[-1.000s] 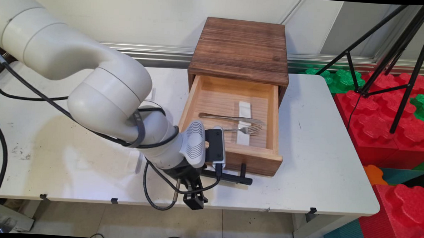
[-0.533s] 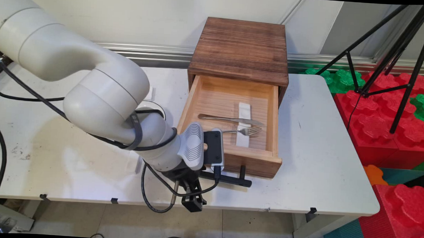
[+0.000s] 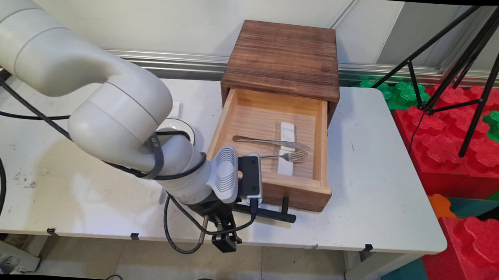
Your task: Open the drawer
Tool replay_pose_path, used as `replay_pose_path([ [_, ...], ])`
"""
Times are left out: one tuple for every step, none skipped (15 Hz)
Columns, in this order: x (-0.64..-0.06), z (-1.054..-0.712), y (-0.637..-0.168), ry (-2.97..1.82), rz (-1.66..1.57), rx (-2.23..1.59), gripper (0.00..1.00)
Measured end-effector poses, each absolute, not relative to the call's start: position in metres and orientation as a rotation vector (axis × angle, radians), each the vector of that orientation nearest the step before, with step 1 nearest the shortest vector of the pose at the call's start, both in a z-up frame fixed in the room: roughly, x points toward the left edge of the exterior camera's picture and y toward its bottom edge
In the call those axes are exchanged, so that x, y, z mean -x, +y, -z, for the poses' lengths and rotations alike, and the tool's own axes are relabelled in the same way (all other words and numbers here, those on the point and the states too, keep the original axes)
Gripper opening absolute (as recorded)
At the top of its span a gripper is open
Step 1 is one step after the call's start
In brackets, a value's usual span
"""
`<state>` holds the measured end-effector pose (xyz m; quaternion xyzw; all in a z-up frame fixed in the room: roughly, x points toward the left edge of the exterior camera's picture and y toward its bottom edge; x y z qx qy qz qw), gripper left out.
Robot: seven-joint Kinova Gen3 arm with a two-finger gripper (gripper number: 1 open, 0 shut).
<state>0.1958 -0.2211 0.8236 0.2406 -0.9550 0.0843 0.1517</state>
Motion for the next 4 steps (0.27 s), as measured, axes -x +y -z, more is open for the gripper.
replay_pose_path([
  [-0.1958,-0.8239,-0.2206,-2.741,-0.242,-0.689,1.00],
  [-0.1957,-0.8246,-0.2200,-2.740,-0.244,-0.687,1.00],
  [-0.1958,-0.8251,-0.2196,-2.739,-0.247,-0.686,1.00],
  [-0.1958,-0.8263,-0.2194,-2.736,-0.255,-0.682,1.00],
])
